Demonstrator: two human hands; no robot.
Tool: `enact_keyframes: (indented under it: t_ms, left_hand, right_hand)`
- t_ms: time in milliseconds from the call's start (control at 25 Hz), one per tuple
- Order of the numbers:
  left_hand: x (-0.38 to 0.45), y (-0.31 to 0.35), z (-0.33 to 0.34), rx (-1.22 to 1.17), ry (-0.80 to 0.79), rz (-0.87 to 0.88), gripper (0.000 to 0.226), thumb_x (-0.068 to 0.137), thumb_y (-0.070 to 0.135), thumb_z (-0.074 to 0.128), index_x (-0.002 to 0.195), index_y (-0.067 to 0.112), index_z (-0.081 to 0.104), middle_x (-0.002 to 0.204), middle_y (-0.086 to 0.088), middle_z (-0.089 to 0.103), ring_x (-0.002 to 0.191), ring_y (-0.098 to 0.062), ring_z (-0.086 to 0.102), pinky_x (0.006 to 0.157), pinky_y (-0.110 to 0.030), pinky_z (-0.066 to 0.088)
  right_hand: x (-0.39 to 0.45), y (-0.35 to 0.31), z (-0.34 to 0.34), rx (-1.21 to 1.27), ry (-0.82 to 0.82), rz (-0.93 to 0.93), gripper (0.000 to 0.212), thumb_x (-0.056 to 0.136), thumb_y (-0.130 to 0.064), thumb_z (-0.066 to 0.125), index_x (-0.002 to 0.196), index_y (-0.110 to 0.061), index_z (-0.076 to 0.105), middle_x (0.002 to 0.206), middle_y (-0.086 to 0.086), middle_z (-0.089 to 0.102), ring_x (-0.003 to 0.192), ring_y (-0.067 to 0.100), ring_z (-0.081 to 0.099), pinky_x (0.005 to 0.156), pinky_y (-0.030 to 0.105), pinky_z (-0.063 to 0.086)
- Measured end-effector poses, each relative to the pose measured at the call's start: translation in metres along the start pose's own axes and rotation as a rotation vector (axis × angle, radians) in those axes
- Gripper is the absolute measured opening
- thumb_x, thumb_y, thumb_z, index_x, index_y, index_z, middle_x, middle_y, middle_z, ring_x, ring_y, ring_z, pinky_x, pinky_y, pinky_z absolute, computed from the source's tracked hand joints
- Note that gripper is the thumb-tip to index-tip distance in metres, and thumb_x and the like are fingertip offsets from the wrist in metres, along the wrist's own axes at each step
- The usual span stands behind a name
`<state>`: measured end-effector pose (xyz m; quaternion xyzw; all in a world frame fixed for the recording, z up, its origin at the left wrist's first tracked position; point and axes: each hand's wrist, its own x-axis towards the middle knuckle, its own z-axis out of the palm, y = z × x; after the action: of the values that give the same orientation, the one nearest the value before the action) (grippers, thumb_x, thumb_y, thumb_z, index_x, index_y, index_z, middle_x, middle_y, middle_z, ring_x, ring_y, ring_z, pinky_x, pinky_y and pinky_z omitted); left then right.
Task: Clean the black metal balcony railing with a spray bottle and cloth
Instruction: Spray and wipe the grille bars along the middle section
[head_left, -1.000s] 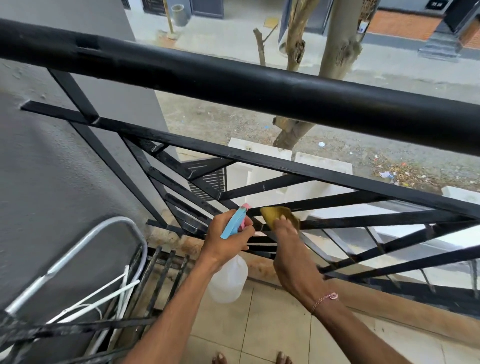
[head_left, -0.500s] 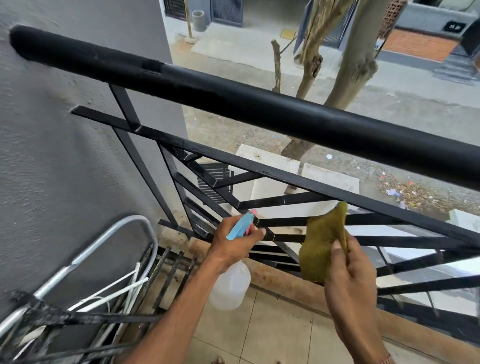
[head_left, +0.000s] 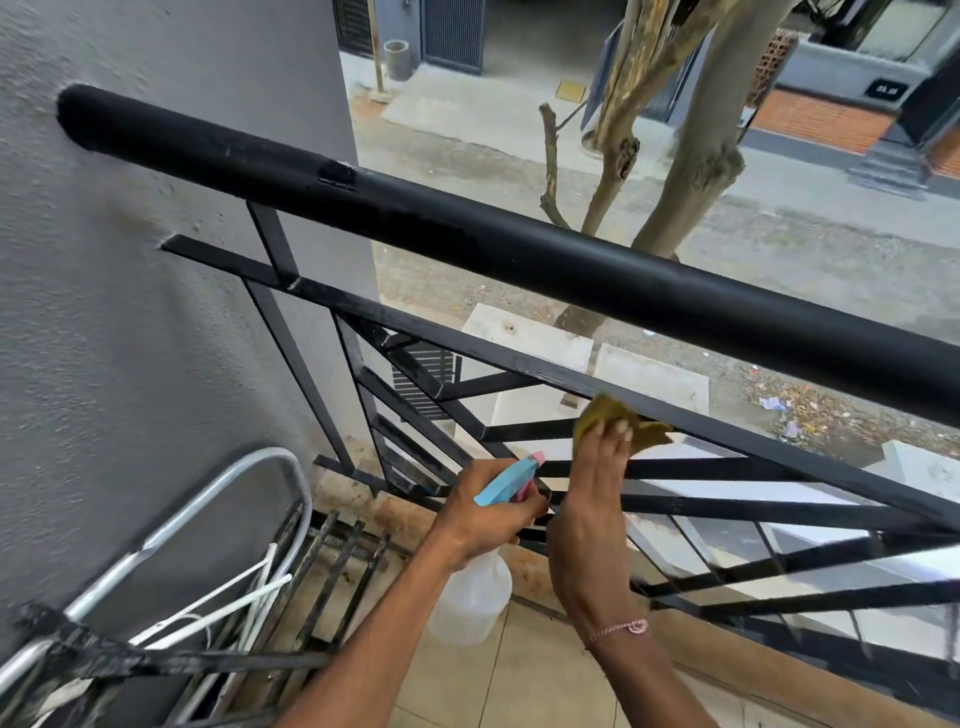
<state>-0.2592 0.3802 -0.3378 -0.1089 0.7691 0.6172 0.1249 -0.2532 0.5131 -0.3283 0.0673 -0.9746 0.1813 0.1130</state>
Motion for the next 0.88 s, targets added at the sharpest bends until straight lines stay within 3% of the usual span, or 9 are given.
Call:
enact_keyframes:
  t_ms: [80,160,320,520,680,880]
  left_hand:
    - [0.000,-0.004,-0.006,-0.004,0.013,0.007,0.008,0.081,0.024,0.072,0.075,0.025,0.066,0.075,-0.010,0.064,0.076,-0.029,0.069,0.064,-0.044,0.061]
    - [0.000,-0.009,-0.013,-0.005,0.029,0.010,0.010,0.084,0.019,0.071,0.076,0.024,0.067,0.078,-0.012,0.064,0.080,-0.031,0.069,0.062,-0.036,0.059]
    - [-0.002,-0.020,-0.025,-0.066,0.057,-0.005,0.008,0.085,0.012,0.070,0.081,0.008,0.064,0.071,-0.008,0.056,0.067,-0.020,0.058,0.056,-0.029,0.054]
    - [-0.006,-0.036,-0.048,-0.144,0.191,-0.040,0.024,0.087,0.004,0.070,0.069,0.018,0.063,0.064,-0.001,0.054,0.062,-0.017,0.054,0.056,-0.031,0.048]
    - [-0.016,-0.048,-0.060,-0.085,0.212,-0.042,0.016,0.088,0.005,0.071,0.076,0.013,0.066,0.067,-0.002,0.056,0.064,-0.011,0.054,0.058,-0.024,0.045]
    - [-0.010,-0.034,-0.050,-0.133,0.112,-0.047,0.007,0.090,0.005,0.070,0.084,0.009,0.068,0.076,-0.011,0.059,0.069,-0.018,0.059,0.056,-0.026,0.051]
  right_hand:
    - [0.013,0.004,0.005,-0.295,-0.076,-0.104,0.072,0.088,0.003,0.050,0.153,0.011,0.019,0.159,0.035,0.015,0.150,0.047,0.012,0.120,0.062,0.020]
    - [0.028,0.001,0.004,-0.489,-0.145,-0.087,0.065,0.094,-0.010,0.043,0.152,0.011,0.021,0.158,0.034,0.022,0.151,0.045,0.014,0.123,0.059,0.004]
    - [0.048,-0.019,0.015,-0.637,-0.256,-0.096,0.063,0.102,-0.028,0.038,0.149,0.012,0.025,0.152,0.033,0.031,0.145,0.045,0.025,0.122,0.057,0.010]
    - [0.062,-0.056,0.079,-0.619,-0.463,-0.333,0.064,0.105,-0.034,0.033,0.148,0.013,0.024,0.153,0.034,0.031,0.146,0.044,0.026,0.123,0.053,0.013]
    - [0.059,-0.045,0.092,-0.617,-0.434,-0.432,0.064,0.107,-0.029,0.029,0.152,0.013,0.013,0.158,0.034,0.020,0.150,0.043,0.017,0.124,0.052,0.008]
    - [0.052,-0.036,0.040,-0.744,-0.405,-0.413,0.069,0.107,-0.033,0.030,0.154,0.010,0.004,0.161,0.033,0.006,0.152,0.044,0.006,0.125,0.054,0.005]
